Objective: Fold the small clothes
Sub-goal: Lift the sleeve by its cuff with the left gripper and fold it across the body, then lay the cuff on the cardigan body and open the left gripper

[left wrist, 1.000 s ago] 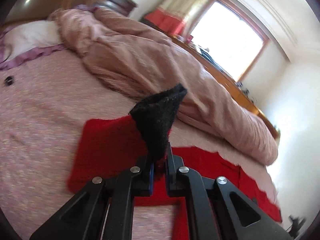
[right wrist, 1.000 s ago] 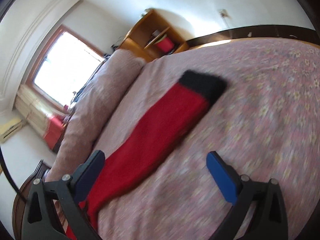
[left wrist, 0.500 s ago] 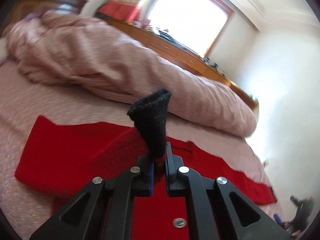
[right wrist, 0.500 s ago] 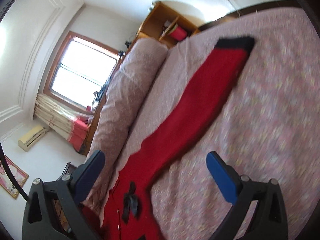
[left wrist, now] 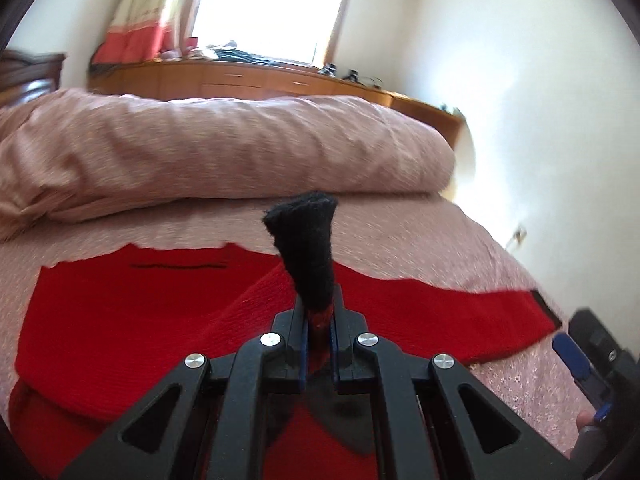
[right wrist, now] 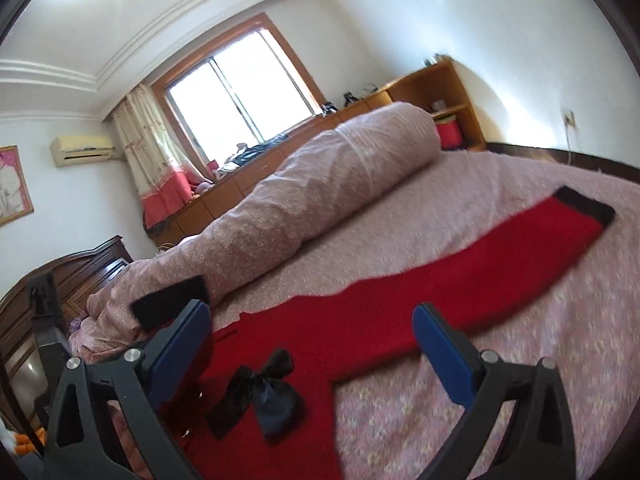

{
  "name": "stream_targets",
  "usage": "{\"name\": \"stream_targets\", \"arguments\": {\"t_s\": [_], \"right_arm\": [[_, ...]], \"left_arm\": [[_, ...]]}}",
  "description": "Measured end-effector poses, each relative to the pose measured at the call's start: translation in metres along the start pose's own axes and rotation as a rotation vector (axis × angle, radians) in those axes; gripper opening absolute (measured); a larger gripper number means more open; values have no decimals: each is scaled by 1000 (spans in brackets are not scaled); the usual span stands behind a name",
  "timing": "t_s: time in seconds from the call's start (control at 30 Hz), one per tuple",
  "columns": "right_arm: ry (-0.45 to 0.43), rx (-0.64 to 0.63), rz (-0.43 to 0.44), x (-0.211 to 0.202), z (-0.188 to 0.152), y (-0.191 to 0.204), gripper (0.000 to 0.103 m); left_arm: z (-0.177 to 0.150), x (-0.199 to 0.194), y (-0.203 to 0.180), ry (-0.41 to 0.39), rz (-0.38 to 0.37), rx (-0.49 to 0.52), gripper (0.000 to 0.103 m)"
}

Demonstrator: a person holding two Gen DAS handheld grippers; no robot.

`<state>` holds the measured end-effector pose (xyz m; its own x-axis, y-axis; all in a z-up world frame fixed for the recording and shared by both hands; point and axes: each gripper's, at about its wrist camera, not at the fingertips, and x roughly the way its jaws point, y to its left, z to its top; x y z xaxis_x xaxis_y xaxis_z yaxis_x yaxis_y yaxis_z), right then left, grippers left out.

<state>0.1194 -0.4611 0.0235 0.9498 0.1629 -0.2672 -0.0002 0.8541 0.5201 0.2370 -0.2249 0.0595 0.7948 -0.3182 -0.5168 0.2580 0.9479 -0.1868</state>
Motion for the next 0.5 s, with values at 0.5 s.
{"name": "stream_targets", "arguments": {"t_s": [0.5], "right_arm": [[45,351,-2,16,5,-69,103]], "left_arm": [[-51,71,-20,145,120,24,2]]}}
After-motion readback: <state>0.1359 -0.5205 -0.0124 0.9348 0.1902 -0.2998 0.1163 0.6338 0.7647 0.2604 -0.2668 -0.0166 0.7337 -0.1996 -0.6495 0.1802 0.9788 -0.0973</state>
